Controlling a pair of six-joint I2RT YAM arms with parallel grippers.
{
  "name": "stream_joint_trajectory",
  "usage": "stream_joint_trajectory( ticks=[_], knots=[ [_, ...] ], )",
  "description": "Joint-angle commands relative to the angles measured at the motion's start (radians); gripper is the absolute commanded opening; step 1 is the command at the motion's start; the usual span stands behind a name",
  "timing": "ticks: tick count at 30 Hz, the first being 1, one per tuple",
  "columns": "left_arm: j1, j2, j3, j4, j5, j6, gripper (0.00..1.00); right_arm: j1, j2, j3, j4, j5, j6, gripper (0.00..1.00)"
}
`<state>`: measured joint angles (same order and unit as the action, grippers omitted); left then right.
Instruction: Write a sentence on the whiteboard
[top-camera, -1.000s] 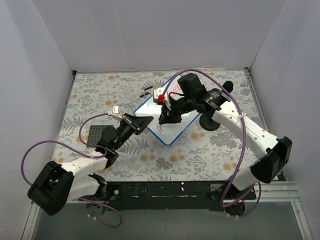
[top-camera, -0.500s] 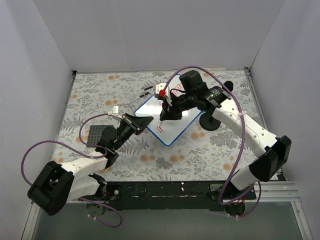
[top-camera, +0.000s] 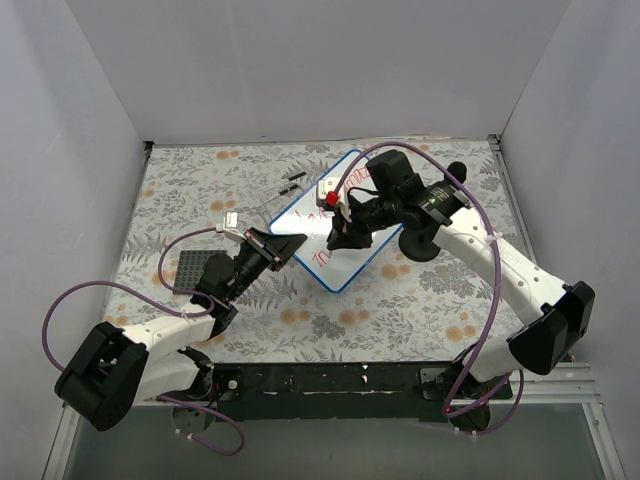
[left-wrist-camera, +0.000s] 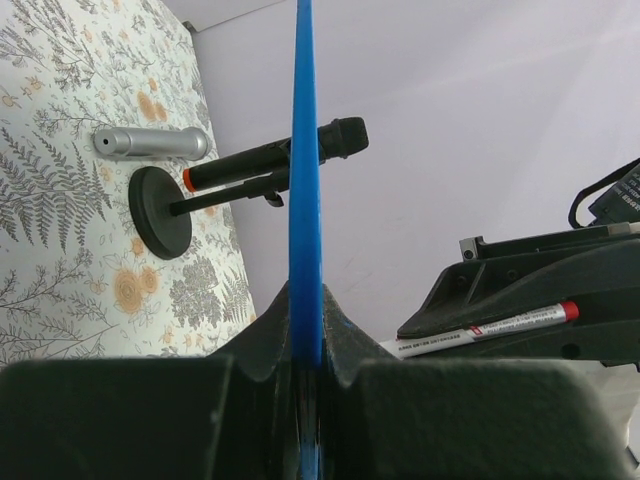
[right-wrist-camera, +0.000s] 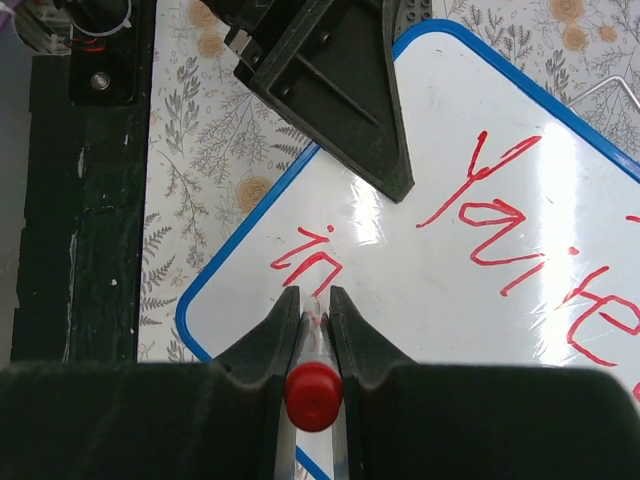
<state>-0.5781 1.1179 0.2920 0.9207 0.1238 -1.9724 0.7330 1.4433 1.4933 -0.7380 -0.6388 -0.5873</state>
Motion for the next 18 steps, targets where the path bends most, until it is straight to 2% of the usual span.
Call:
stream_joint_trajectory(
  ticks=[1,11,18],
  knots=[
    [0.001,-0.046,0.027,0.136,0.004,-0.134,0.0,-0.026,-0.006,0.038,0.026,0.002,0.02,0.01],
    [0.001,-0.047,0.019,0.142,0.005,-0.135,0.0,-0.058,0.04,0.09,0.054,0.027,0.047,0.01],
    [0.001,-0.043,0.021,0.148,0.01,-0.137,0.0,-0.057,0.066,0.11,0.055,-0.013,0.064,0.01]
  ],
)
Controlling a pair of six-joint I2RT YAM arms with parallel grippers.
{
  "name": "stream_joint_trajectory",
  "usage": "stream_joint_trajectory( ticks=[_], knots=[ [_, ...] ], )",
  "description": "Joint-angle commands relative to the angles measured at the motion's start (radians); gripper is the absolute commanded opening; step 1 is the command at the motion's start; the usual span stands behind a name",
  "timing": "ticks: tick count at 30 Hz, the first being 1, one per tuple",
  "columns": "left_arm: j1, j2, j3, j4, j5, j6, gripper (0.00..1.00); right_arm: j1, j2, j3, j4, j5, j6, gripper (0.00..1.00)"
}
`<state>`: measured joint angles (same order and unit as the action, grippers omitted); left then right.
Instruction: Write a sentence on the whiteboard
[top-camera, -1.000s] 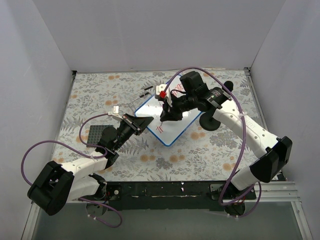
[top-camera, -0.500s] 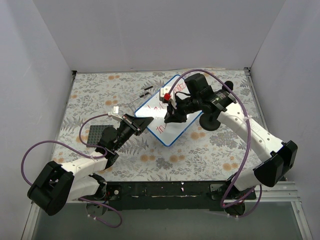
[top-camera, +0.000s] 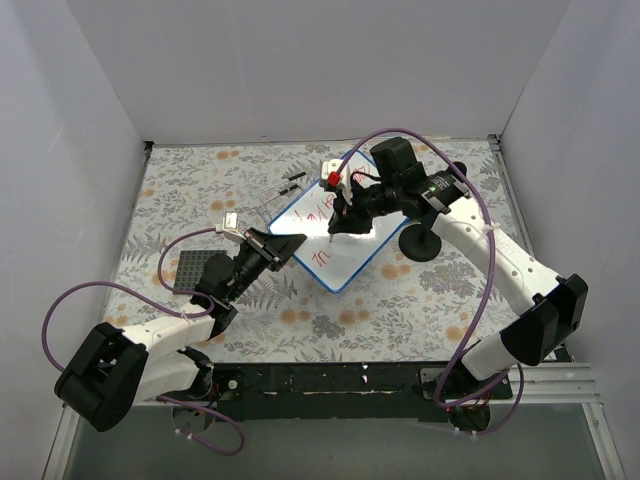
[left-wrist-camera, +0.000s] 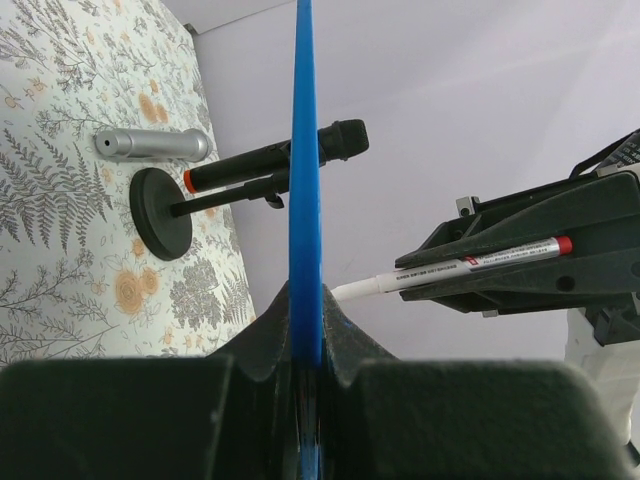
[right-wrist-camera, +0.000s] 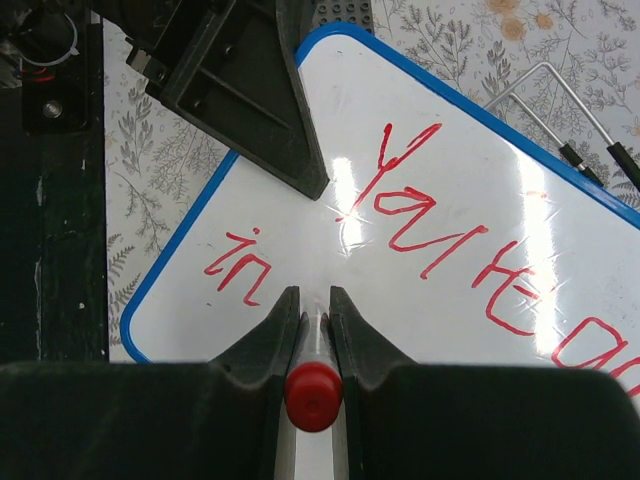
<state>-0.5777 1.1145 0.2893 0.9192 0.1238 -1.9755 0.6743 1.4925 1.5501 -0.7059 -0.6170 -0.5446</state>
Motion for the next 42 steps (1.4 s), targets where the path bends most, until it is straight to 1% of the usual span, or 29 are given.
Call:
stream_joint_trajectory(
  ticks=[1,6,15,22,30,42],
  knots=[
    [0.001,-0.038,0.024,0.149,0.011,-0.135,0.0,0.002,0.023,0.059,0.023,-0.041,0.021,0.01],
    [0.001,-0.041,0.021,0.15,0.01,-0.135,0.0,0.007,0.018,0.05,0.014,-0.092,0.018,0.01],
    [0.001,-0.035,0.017,0.153,0.01,-0.135,0.0,0.01,-0.032,-0.028,-0.014,-0.121,-0.02,0.01],
    [0.001,-0.038,0.02,0.15,0.007,-0.131,0.0,0.008,-0.074,-0.061,-0.017,-0.078,-0.031,0.01],
    [0.001,-0.041,0.019,0.148,0.007,-0.132,0.0,-0.001,-0.055,-0.022,-0.009,-0.026,-0.025,0.01],
    [0.001,-0.041,0.017,0.152,0.01,-0.134,0.0,-0.007,-0.003,0.051,0.008,-0.013,-0.006,0.01]
  ],
)
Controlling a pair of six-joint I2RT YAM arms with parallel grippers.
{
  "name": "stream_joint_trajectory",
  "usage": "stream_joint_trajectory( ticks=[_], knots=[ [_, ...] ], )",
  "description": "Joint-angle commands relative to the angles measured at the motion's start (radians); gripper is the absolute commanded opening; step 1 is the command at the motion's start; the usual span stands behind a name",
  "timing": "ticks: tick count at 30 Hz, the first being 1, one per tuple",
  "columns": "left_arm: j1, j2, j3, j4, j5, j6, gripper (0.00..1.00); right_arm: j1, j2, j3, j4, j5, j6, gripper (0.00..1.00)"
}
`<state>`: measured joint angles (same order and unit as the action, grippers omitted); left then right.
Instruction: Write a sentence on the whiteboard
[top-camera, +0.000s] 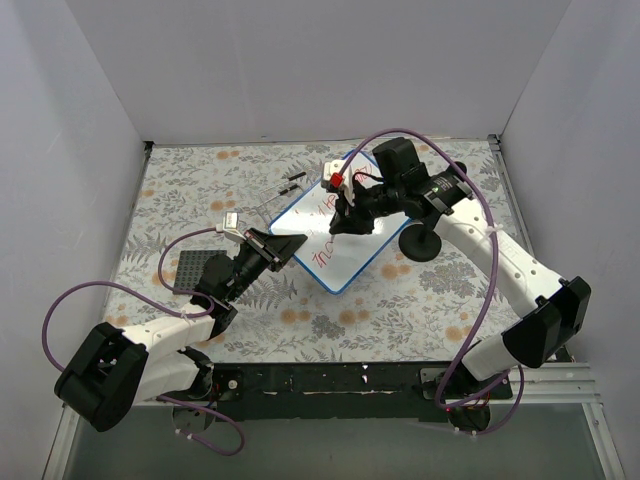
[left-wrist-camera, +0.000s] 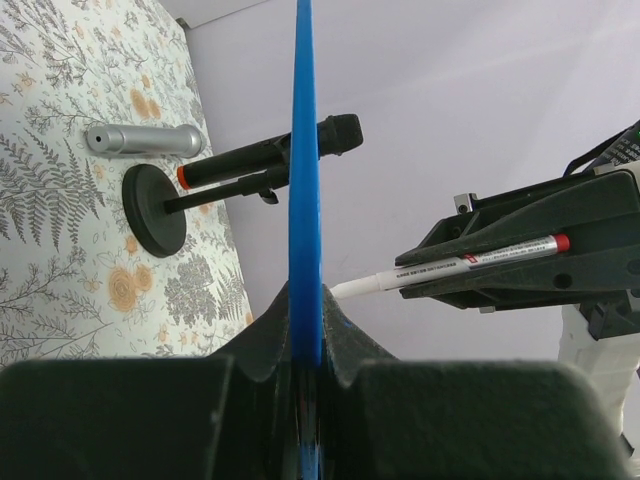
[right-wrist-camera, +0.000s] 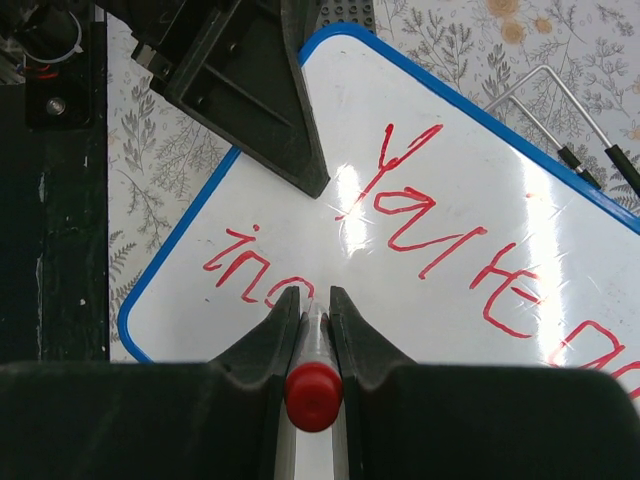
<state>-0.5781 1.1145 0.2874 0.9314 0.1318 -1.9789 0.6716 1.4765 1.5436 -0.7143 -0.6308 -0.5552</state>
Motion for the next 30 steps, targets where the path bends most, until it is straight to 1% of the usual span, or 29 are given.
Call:
stream_joint_trajectory(
  ticks=[1,5,25,30],
  knots=[
    [0.001,-0.042,0.018,0.138,0.002,-0.13,0.0,-0.004,0.019,0.061,0.012,-0.003,0.006,0.01],
    [0.001,-0.048,0.016,0.133,-0.001,-0.129,0.0,-0.004,0.011,0.035,0.013,-0.01,0.008,0.01],
    [0.0,-0.059,0.024,0.112,-0.014,-0.118,0.0,-0.004,-0.128,-0.151,-0.036,-0.03,-0.031,0.01],
    [0.001,-0.056,0.027,0.11,-0.015,-0.117,0.0,-0.004,-0.134,-0.151,-0.047,-0.067,-0.034,0.01]
  ],
)
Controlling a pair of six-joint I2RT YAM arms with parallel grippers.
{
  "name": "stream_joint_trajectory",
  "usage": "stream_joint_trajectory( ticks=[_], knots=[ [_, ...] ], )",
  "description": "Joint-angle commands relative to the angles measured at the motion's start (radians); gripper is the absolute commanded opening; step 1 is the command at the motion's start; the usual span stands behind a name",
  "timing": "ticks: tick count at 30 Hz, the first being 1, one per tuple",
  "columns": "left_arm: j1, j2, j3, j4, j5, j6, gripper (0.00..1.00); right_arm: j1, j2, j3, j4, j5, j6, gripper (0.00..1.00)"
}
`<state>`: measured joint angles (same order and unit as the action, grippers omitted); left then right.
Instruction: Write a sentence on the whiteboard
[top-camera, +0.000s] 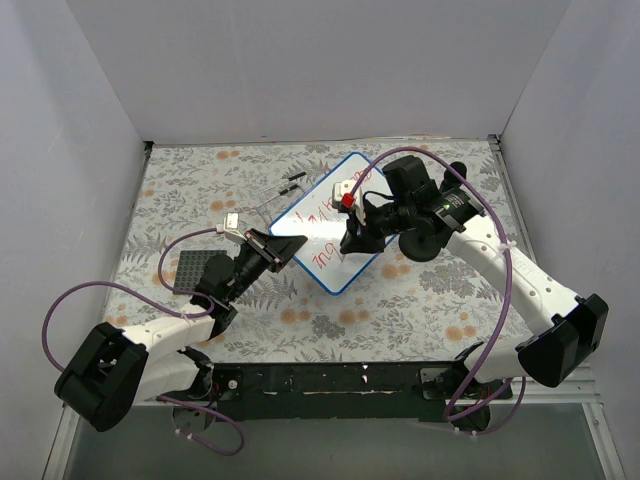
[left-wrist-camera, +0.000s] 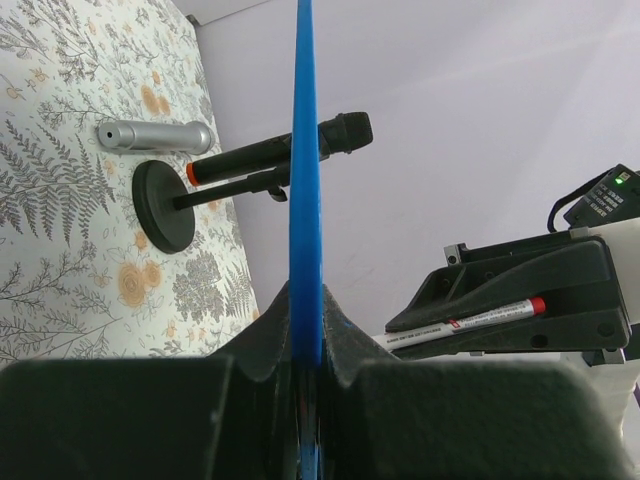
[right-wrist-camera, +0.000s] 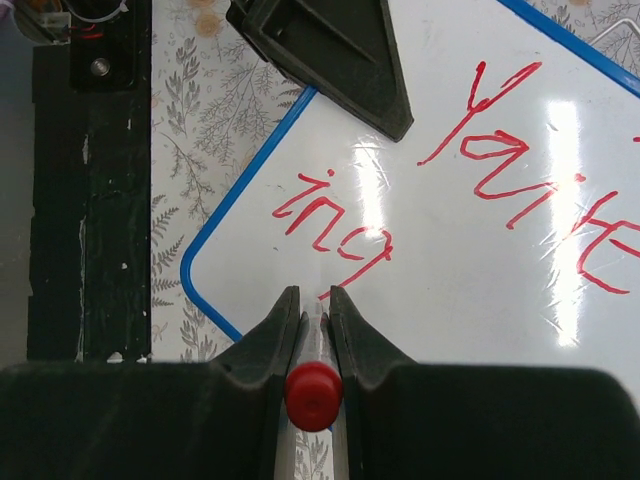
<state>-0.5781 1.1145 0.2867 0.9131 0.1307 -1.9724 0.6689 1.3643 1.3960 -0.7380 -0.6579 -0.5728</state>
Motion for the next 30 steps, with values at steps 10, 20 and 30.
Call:
stream_joint_trajectory(
  ticks=[10,20,30],
  knots=[
    [0.001,-0.061,0.025,0.124,-0.016,-0.121,0.0,0.044,0.016,0.034,-0.026,-0.062,-0.01,0.01],
    [0.001,-0.065,0.011,0.127,-0.016,-0.118,0.0,0.017,0.131,0.337,-0.055,-0.114,0.016,0.01],
    [0.0,-0.068,-0.004,0.124,0.006,-0.071,0.0,-0.137,0.062,0.339,-0.04,-0.175,0.034,0.01]
  ],
)
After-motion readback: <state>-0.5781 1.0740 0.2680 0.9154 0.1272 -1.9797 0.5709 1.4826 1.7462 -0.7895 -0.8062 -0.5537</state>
